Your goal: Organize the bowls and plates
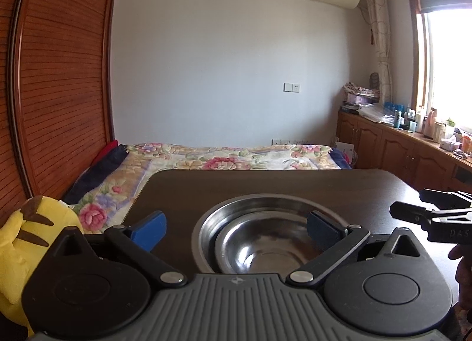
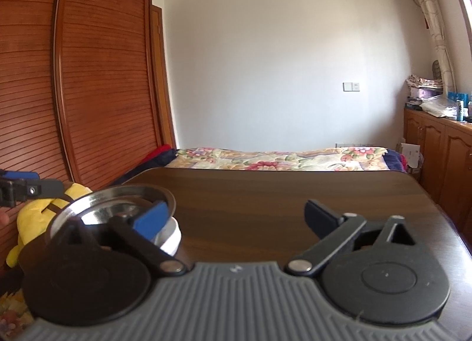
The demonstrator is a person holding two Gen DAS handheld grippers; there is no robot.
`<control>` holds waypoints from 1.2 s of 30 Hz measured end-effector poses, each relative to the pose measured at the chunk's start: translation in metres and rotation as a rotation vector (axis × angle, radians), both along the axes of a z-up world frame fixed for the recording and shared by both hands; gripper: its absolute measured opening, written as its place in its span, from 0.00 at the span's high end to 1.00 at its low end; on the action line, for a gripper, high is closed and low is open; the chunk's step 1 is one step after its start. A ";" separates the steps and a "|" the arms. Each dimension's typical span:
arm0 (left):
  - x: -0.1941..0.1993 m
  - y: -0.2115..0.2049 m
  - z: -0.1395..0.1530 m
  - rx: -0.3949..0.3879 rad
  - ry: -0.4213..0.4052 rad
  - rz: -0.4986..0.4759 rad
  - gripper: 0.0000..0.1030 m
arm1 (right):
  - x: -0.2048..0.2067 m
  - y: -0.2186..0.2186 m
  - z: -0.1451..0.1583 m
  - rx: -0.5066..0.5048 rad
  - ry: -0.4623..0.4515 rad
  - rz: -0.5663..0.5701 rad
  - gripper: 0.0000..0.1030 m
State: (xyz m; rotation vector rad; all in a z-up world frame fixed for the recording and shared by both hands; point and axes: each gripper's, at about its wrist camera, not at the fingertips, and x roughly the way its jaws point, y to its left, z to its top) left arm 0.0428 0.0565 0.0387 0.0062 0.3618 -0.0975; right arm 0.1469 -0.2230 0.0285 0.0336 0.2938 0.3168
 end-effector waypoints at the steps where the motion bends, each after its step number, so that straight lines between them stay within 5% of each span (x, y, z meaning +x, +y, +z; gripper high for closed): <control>1: -0.001 -0.002 0.001 0.001 -0.002 -0.004 0.00 | -0.002 -0.001 0.000 -0.003 -0.002 -0.007 0.00; 22: -0.020 -0.067 -0.003 0.037 -0.003 -0.050 0.00 | -0.033 -0.029 0.010 -0.051 -0.035 -0.198 0.00; 36: -0.034 -0.078 -0.013 0.052 -0.011 -0.060 0.00 | -0.045 -0.032 0.001 -0.030 -0.023 -0.210 0.00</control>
